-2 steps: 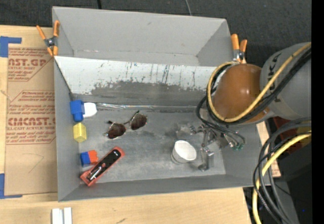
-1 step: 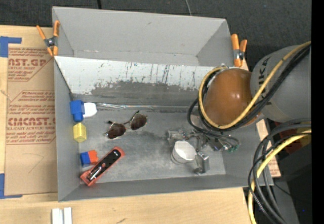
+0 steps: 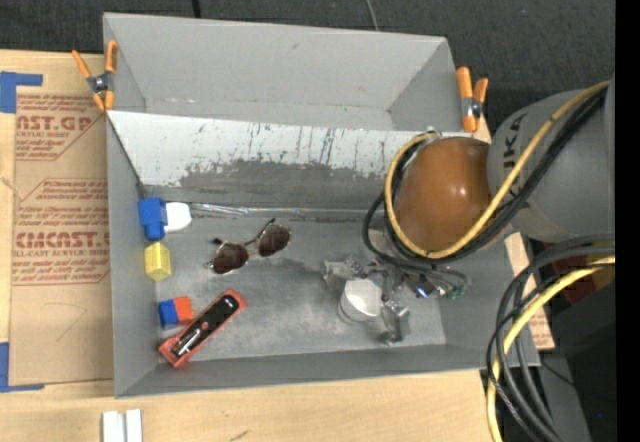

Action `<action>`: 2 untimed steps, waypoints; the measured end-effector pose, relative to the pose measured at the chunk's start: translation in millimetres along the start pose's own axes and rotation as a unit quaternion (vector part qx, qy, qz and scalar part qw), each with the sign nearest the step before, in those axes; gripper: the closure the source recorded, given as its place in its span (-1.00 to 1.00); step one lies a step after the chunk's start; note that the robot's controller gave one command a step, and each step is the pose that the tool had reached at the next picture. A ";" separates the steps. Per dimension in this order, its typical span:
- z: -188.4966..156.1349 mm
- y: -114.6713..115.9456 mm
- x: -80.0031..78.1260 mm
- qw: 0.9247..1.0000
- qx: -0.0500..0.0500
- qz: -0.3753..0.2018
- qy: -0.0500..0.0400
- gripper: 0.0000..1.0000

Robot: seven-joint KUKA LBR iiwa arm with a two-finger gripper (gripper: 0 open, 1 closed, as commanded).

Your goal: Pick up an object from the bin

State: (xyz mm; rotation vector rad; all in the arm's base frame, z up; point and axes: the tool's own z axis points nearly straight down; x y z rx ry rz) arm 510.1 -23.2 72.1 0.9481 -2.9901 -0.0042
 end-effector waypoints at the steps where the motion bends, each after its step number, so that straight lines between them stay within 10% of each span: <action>1: 1.2 -7.9 4.8 1.000 0.000 -0.021 0.000 -1.00; 2: -27.9 -6.3 13.5 0.995 -0.002 -0.099 0.002 -1.00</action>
Offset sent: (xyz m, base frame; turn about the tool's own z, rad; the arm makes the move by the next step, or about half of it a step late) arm -0.0128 -0.0183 0.0657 -0.3421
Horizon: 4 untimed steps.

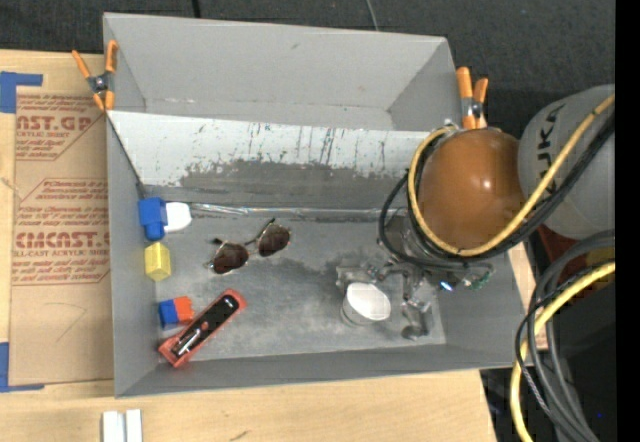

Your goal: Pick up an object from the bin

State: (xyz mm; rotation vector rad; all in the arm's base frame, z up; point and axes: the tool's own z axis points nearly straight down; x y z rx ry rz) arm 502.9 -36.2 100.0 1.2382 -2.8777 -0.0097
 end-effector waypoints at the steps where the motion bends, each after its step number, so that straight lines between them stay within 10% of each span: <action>1: -26.1 1.4 -2.9 0.998 0.002 -0.065 -0.002 -1.00; 2: -19.4 5.2 -7.0 1.000 0.001 0.006 -0.002 -1.00; 3: -7.9 20.0 -18.0 0.980 0.003 -0.199 -0.003 1.00; 4: -7.9 19.9 -18.0 0.980 0.003 -0.199 -0.003 1.00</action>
Offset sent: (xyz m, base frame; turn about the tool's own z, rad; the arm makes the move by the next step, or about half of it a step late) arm 0.0007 0.0164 -0.0021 -0.2522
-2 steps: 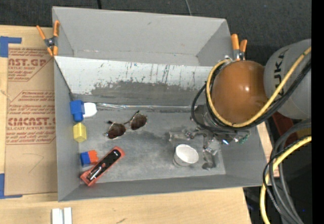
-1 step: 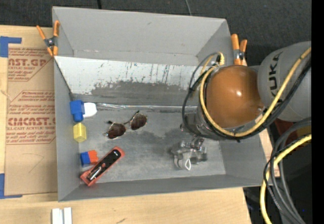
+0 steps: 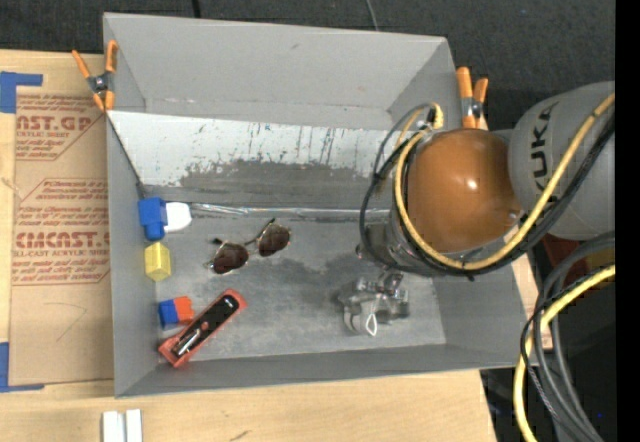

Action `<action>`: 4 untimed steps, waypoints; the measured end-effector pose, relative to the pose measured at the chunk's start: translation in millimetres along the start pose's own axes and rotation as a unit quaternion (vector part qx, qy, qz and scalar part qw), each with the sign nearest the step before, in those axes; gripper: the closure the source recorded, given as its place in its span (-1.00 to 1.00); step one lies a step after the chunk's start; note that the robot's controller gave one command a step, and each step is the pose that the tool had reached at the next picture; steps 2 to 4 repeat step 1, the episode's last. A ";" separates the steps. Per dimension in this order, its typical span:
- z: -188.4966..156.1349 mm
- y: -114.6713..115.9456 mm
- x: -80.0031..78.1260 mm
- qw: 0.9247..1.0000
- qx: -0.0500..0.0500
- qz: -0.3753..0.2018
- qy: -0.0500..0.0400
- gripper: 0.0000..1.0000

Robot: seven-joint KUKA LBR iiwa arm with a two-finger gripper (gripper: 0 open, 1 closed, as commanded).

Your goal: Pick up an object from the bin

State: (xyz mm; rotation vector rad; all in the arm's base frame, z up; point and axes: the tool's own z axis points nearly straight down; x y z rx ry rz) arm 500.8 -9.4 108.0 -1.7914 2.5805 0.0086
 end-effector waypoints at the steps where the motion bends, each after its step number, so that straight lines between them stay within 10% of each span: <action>1: -20.6 6.6 0.5 1.000 -0.003 0.010 0.001 1.00; 4: -20.6 6.6 0.5 1.000 -0.003 0.010 0.001 1.00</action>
Offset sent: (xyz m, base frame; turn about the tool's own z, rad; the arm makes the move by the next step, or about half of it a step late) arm 0.0012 0.0068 0.0458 0.0373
